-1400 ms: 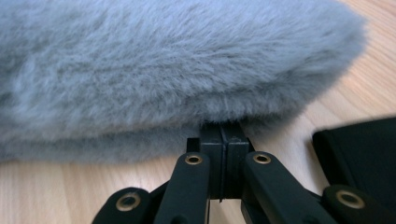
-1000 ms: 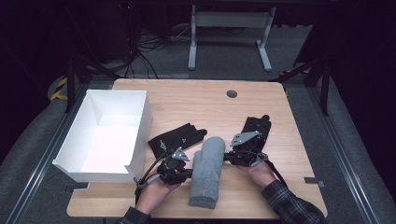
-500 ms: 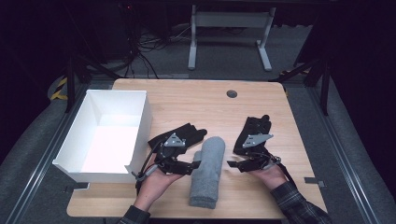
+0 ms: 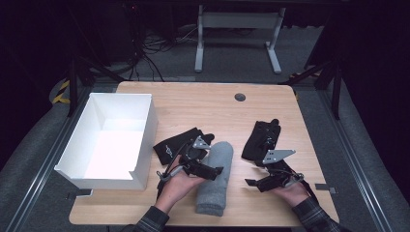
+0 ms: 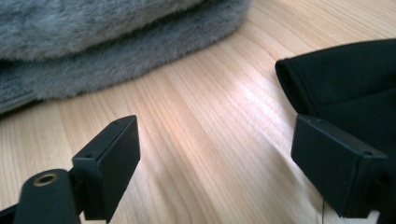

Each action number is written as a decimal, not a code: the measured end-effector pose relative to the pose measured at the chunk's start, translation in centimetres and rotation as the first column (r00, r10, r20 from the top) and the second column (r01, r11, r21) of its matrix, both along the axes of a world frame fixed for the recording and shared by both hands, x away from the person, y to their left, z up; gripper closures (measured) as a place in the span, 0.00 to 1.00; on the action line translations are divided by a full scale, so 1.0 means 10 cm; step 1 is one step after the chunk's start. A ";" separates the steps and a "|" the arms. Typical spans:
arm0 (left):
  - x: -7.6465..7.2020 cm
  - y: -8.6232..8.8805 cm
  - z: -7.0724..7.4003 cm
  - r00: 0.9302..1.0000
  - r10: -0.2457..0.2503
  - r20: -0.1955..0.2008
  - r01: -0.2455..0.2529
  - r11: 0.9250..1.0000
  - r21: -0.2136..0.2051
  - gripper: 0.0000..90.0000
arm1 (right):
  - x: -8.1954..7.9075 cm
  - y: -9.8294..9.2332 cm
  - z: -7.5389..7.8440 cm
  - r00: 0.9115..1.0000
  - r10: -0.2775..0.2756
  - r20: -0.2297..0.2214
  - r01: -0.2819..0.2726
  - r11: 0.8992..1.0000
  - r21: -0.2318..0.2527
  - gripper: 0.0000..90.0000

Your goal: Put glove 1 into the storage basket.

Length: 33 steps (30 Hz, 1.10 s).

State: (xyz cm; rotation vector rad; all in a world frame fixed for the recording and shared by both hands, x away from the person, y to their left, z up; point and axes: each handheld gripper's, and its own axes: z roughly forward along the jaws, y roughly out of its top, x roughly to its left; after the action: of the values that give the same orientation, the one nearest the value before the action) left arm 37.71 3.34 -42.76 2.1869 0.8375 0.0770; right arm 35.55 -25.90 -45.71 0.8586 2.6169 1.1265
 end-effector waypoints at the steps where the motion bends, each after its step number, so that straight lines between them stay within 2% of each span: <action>1: 0.01 -0.02 -0.03 1.000 -0.002 -0.005 0.002 1.000 0.015 0.09 | -0.01 -0.01 -0.01 1.000 0.004 -0.004 -0.004 1.000 -0.001 0.17; 3: 0.02 -0.06 -0.12 1.000 -0.006 -0.018 0.007 0.999 0.047 0.07 | -0.02 0.00 -0.03 1.000 0.011 0.000 -0.011 1.000 -0.023 0.17; 13: 0.07 -0.05 -0.29 0.997 -0.011 -0.074 0.013 1.000 0.024 0.06 | -0.02 0.04 -0.08 0.999 0.042 0.021 -0.041 0.998 -0.044 0.16; 17: 0.08 -0.05 -0.32 0.995 -0.037 -0.093 0.038 0.999 0.018 0.10 | -0.02 0.06 -0.09 0.998 0.054 0.036 -0.053 0.997 -0.051 0.14; 19: 0.08 -0.05 -0.33 0.994 -0.051 -0.099 0.052 0.999 0.009 0.17 | -0.03 0.07 -0.11 0.996 0.059 0.060 -0.056 0.997 -0.062 0.13; 23: 0.08 -0.05 -0.32 0.993 -0.068 -0.100 0.069 0.998 0.005 0.24 | -0.04 0.09 -0.12 0.995 0.067 0.072 -0.062 0.995 -0.072 0.10; 29: 0.08 -0.04 -0.31 0.984 -0.120 -0.134 0.119 0.993 -0.020 0.52 | -0.04 0.08 -0.15 0.994 0.066 0.084 -0.061 0.997 -0.053 0.07; 32: 0.08 -0.04 -0.29 0.981 -0.138 -0.135 0.136 0.990 -0.023 0.66 | -0.04 0.08 -0.15 0.994 0.066 0.084 -0.061 0.997 -0.053 0.07; 33: 0.08 -0.05 -0.28 0.982 -0.145 -0.124 0.144 0.989 -0.020 0.69 | -0.04 0.08 -0.15 0.994 0.066 0.084 -0.061 0.997 -0.053 0.07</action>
State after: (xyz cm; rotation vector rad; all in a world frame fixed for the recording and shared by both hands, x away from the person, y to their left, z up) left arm 38.47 2.87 -45.56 2.2534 0.7427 -0.1378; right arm 35.18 -25.09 -47.20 0.7060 2.6073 1.0828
